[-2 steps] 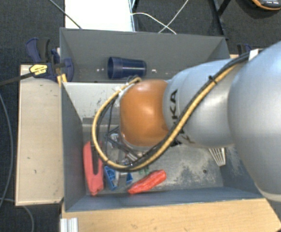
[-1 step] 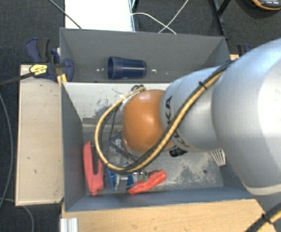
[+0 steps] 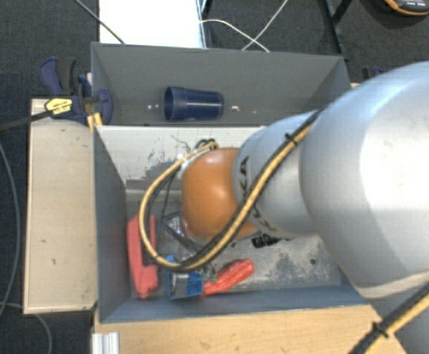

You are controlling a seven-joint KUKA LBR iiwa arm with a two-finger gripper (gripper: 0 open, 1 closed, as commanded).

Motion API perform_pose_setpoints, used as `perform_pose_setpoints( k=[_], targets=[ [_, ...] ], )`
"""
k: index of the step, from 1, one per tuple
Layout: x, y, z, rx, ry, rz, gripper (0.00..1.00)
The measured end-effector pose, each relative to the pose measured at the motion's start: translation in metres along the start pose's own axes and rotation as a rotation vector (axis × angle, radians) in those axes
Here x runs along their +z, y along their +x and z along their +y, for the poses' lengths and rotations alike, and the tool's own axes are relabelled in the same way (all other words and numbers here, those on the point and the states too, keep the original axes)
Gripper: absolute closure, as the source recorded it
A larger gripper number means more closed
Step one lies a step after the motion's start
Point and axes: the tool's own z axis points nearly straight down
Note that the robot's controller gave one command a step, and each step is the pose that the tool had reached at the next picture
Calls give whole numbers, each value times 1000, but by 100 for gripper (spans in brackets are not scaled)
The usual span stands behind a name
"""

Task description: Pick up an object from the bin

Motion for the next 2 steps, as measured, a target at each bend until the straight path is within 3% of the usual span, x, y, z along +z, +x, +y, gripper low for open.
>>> perform_pose_setpoints(
  k=[1, 2],
  targets=[
    [0, -11, -1, -4, 0, 2, 100],
    [0, -11, -1, -4, 0, 2, 100]
  ],
)
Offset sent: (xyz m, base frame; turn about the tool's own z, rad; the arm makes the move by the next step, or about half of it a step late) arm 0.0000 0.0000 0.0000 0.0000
